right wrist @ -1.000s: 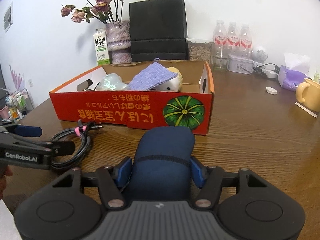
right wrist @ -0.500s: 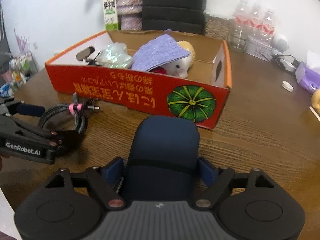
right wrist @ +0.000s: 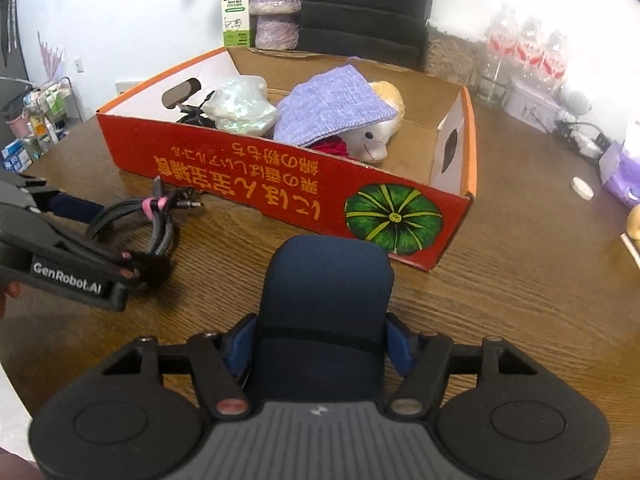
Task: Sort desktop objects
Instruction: 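Carry the glasses case and braided cable into the box and lower them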
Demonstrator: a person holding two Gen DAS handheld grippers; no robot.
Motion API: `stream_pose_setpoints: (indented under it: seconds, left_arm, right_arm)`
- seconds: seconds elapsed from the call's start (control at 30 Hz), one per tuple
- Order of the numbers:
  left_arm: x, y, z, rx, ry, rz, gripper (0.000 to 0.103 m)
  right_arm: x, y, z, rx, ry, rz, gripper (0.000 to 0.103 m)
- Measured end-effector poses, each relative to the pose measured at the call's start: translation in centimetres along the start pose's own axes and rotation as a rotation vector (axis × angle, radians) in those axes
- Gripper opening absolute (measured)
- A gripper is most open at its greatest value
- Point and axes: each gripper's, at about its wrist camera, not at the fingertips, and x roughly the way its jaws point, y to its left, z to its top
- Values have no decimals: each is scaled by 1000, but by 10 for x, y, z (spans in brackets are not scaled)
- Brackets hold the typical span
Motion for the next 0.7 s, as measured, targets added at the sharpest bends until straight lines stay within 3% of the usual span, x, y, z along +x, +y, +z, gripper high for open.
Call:
stream_pose_setpoints:
  seconds: [0.37, 0.7]
  left_arm:
    - [-20, 4, -11, -2, -69, -43, 89]
    - [-83, 12, -2, 16, -261, -87, 89]
  right_arm:
    - [-23, -2, 1, 30, -69, 55, 63]
    - [-65, -7, 15, 40, -216, 102, 63]
